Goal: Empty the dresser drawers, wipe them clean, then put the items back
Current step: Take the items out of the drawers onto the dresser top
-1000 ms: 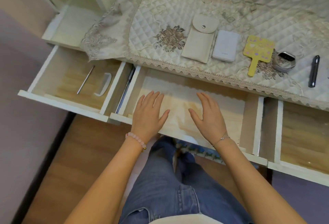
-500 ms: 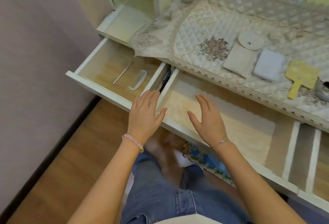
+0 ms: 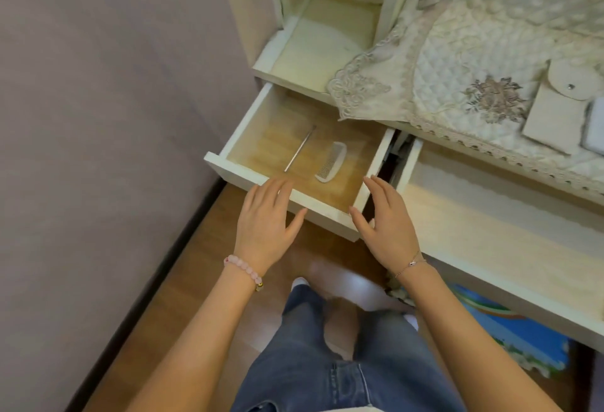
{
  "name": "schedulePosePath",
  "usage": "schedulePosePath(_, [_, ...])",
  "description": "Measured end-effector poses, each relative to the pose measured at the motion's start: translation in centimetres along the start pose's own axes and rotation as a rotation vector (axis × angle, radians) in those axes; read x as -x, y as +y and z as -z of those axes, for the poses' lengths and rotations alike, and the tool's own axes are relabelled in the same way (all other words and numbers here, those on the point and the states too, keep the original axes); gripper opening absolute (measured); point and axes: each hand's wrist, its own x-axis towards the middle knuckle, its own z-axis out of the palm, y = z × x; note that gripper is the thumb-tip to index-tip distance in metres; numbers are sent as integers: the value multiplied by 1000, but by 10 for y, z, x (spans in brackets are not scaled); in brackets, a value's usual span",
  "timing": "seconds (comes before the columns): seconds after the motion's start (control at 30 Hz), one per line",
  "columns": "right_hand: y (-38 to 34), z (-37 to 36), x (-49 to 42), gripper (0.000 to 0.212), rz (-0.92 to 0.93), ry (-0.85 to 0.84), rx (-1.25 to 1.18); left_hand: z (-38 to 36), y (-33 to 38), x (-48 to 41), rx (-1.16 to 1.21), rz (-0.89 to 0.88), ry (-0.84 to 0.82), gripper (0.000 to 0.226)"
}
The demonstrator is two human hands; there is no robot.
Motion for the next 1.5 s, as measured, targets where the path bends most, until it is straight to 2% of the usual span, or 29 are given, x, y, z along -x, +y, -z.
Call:
schedulePosePath(0.2, [-23, -16, -20, 58, -9, 16, 13, 6, -32, -18, 20, 0, -1, 49])
schedulePosePath(0.57, [-17, -33, -68, 58, -75, -14, -2, -13, -48, -80, 50, -82, -8, 46])
schedulePosePath(0.77, [-8, -50, -98, 56, -123, -72, -63, -37, -54, -129, 34, -130, -159, 47])
schedulePosePath(1.0, [4, -71, -127, 55, -288, -98, -131, -67, -64, -163, 95, -108, -240, 50])
schedulePosePath(1.23, [4, -103, -146, 58, -566, -72, -229, -99, -77, -185, 318, 98, -406, 48])
schedulePosePath(1.5, [-1, -130, -165, 68, -909, 53, -225, -126, -84, -202, 399, 303, -499, 36])
